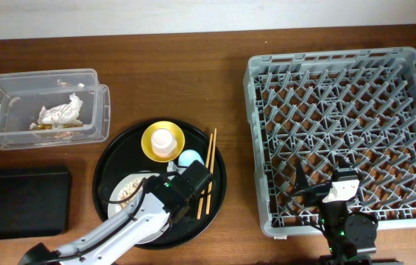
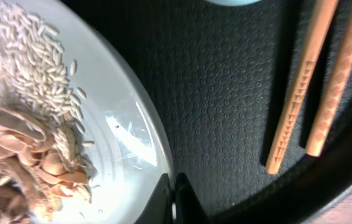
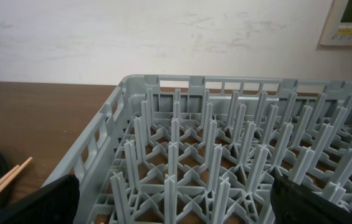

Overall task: Sort waste into correct bins and load items into the dishwasher rack
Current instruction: 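Grasp the rim of the white plate with the left gripper and lift, then tilt the plate over the black tray to dump the rice and shells, then set the empty white plate back on the black tray with the left gripper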

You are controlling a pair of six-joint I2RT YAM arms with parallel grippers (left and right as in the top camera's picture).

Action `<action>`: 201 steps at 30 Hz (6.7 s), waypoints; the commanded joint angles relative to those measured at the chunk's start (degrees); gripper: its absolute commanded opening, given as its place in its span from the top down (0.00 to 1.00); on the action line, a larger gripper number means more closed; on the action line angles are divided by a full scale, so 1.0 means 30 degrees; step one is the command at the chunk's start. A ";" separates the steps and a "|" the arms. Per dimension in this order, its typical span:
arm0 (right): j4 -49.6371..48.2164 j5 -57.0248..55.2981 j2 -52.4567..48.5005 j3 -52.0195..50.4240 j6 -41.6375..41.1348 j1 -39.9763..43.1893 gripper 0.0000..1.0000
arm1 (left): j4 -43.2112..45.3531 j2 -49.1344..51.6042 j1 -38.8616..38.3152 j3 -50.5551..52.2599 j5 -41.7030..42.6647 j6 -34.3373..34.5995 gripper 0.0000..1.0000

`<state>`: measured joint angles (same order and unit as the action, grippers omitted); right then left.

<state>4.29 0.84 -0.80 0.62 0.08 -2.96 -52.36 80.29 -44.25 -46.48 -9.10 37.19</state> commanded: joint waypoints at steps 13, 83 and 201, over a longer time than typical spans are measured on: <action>0.0087 -0.0233 0.0087 -0.0102 0.0036 0.0124 0.02 | -0.2412 -0.0401 0.0896 -0.4612 -0.2280 0.0160 0.99; 0.0087 -0.0226 0.0087 -0.0102 0.0036 0.0124 0.02 | 0.4408 -0.0379 3.2458 -0.7978 1.5912 0.0634 0.99; 0.0087 -0.0233 0.0087 -0.0102 0.0036 0.0124 0.02 | -1.0746 -0.3869 1.7456 -1.4316 -0.1647 0.0889 0.01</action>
<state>4.27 0.84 -0.84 0.62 0.03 -2.96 -84.40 68.34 0.34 -88.92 -14.46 40.10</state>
